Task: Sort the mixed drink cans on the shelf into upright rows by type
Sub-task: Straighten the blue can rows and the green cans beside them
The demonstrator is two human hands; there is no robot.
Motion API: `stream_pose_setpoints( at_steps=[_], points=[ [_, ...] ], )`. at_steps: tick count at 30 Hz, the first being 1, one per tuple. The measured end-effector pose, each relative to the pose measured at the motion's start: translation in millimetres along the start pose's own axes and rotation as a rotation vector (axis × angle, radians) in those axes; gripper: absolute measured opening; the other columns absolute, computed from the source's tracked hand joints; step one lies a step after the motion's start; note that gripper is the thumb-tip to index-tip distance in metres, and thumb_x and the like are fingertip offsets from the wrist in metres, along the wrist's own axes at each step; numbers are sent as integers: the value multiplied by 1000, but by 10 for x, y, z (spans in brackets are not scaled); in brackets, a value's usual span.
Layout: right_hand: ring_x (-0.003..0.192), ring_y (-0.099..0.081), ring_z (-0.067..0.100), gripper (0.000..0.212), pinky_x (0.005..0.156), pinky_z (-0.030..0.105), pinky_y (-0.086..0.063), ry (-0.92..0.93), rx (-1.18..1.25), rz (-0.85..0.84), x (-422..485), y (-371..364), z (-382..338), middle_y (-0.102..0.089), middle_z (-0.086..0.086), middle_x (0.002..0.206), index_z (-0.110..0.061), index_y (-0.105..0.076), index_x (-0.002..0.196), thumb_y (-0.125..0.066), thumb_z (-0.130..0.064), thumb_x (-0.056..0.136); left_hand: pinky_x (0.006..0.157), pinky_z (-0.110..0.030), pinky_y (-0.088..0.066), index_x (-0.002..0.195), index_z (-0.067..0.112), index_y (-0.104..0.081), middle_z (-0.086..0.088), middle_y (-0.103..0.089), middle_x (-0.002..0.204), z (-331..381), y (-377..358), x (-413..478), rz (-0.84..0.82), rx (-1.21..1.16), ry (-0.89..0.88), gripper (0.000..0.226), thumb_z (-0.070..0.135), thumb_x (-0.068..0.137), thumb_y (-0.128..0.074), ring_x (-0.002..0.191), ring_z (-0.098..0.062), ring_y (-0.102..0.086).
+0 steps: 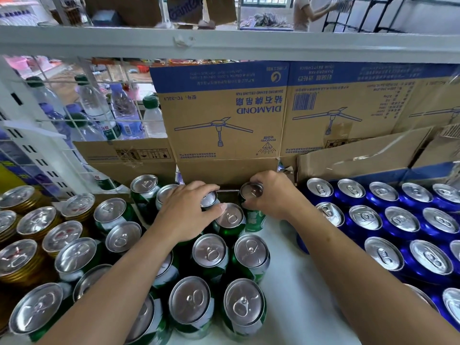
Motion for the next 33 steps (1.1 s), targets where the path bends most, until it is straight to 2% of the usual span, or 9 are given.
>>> stream_pose_setpoints(
  at_steps=[4,9,12,15,17,22,28,31,33],
  points=[
    [94,-60,24,41,79,34,-52,10,18,0,23,-46,-45,-66,3,101,-17,-67,108,-79,-37,74,103,-36,-28,136,36,-48,12,-48,137,10,16,7,5,9,-4,55,62,87,-50,124,-18,-44],
    [92,-61,22,33,75,31,-50,-21,121,37,-18,2,81,-67,1,95,-18,-67,98,-80,-36,73,103,-35,-28,136,36,-49,13,-48,136,15,24,8,3,10,-3,55,62,87,-49,124,-17,-44],
    [98,-58,18,49,76,25,-43,-21,134,43,-86,19,131,-64,0,107,-17,-63,114,-82,-34,72,104,-36,-30,135,36,-49,13,-48,137,6,18,10,3,0,1,55,63,87,-49,123,-16,-45],
    [113,-54,20,67,82,19,-35,8,130,49,-128,7,126,-58,3,122,-17,-55,131,-82,-36,73,104,-37,-31,135,36,-49,12,-48,137,-8,3,18,1,-8,0,55,62,87,-50,124,-16,-44],
    [118,-52,20,72,86,18,-33,7,143,60,-153,3,140,-55,4,128,-16,-51,135,-82,-38,74,104,-36,-31,134,36,-50,12,-48,136,-17,0,18,7,-30,-2,53,61,87,-52,123,-16,-45],
    [113,-54,21,66,84,19,-36,10,131,93,-180,16,168,-58,6,125,-16,-54,132,-80,-38,75,102,-36,-31,133,36,-51,13,-49,134,-20,0,16,16,-29,-3,53,62,86,-52,123,-16,-45],
    [118,-52,22,64,92,26,-40,20,124,128,-235,69,158,-56,6,131,-15,-52,136,-76,-37,80,103,-38,-34,133,36,-51,13,-49,134,-29,-8,19,7,-39,-4,54,63,86,-52,122,-17,-46],
    [116,-53,22,59,92,29,-42,14,103,219,-318,175,132,-53,6,133,-15,-52,136,-72,-34,84,104,-38,-33,134,36,-50,12,-49,135,-20,-4,12,7,-31,-7,55,63,86,-51,124,-17,-45],
    [110,-57,20,50,85,27,-44,10,132,286,-418,255,107,-57,4,125,-15,-57,129,-72,-33,84,104,-37,-32,134,36,-50,12,-48,136,-22,-1,9,6,-27,-2,55,63,86,-50,125,-17,-44]
  ],
)
Point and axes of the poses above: each hand's wrist, its own x-axis towards the middle knuckle, its own y-axis out of the back of the hand, z = x × y, the point moved 9 cm from there along x, towards the middle knuckle
